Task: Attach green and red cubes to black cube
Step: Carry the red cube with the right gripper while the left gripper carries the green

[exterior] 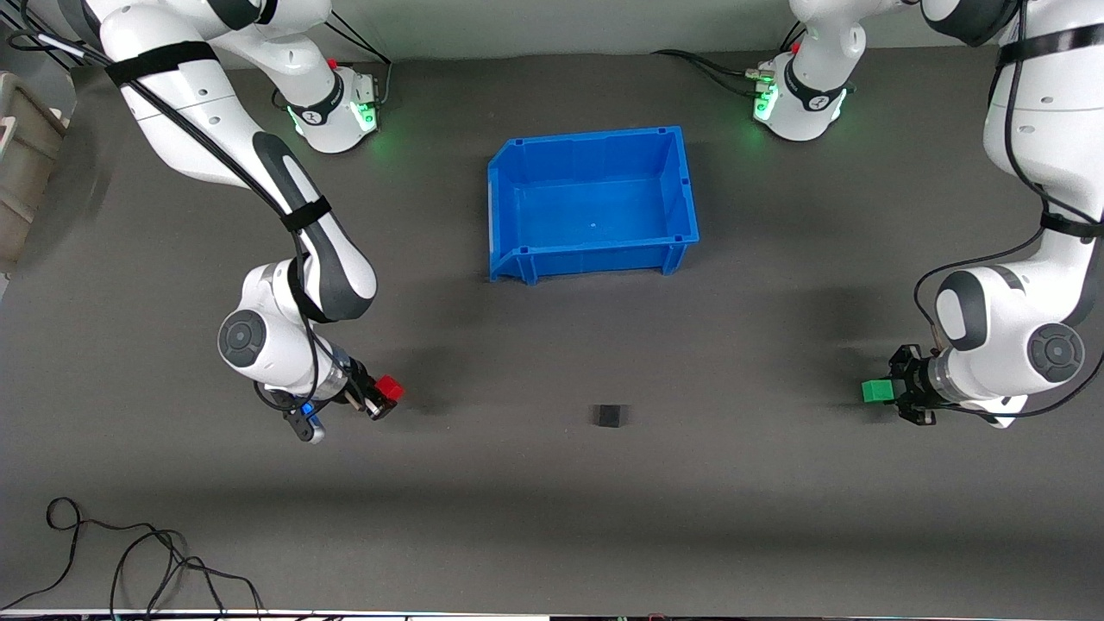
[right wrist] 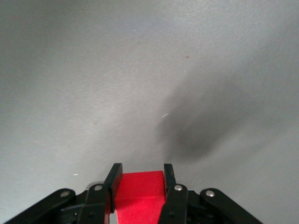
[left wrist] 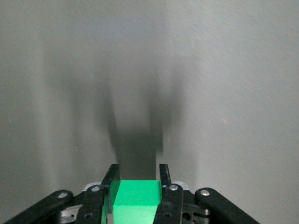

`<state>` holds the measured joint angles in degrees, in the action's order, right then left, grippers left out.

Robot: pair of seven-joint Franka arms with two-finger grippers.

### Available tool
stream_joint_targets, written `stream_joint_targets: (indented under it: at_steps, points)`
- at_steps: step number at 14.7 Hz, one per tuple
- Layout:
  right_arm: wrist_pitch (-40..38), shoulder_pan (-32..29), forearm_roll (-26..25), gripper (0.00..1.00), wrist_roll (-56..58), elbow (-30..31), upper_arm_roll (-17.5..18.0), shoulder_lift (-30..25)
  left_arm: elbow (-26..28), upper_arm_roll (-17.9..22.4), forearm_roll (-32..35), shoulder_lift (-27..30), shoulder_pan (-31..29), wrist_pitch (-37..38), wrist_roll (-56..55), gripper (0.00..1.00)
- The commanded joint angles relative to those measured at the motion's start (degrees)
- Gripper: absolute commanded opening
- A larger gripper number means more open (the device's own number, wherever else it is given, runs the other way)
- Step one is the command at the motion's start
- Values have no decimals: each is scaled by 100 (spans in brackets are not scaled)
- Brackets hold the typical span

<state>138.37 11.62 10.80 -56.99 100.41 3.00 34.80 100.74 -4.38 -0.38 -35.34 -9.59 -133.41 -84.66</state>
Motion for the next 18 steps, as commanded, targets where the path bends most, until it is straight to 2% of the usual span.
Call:
stream_joint_targets:
  at_steps: [1,4,7,8,10,11,13,16,18]
  points:
    - [-231,358,124,0,-949,-653,-45,246,-563,-501,-33,54,150,316,-443,0]
    - [-354,745,133,0,-2067,-1373,-45,737,-1265,-520,55,-314,728,315,-1244,0]
    - [-354,1184,62,0,-3140,-2085,-54,1309,-1478,-511,11,-429,1090,219,-1429,0]
    - [-354,1220,54,0,-3351,-2279,-54,1485,-1583,-494,29,-491,1239,-190,-1735,0]
    - [-354,1369,45,0,-3712,-2525,-62,1766,-1707,-284,204,-623,1555,-1463,-2788,0]
    - [-354,1474,36,0,-3922,-2718,-71,1907,-1794,-265,335,-623,1600,-1460,-2836,0]
    - [-354,1702,-16,0,-4292,-2965,-98,2092,-1874,-265,660,-597,1679,-831,-2836,0]
    - [-346,1940,-603,0,-5134,-3168,-107,2303,-1892,-283,794,-780,2021,-537,-2854,0]
    - [-354,2194,-868,0,-5663,-3396,-106,2470,-1909,-283,750,-947,2451,-484,-2880,0]
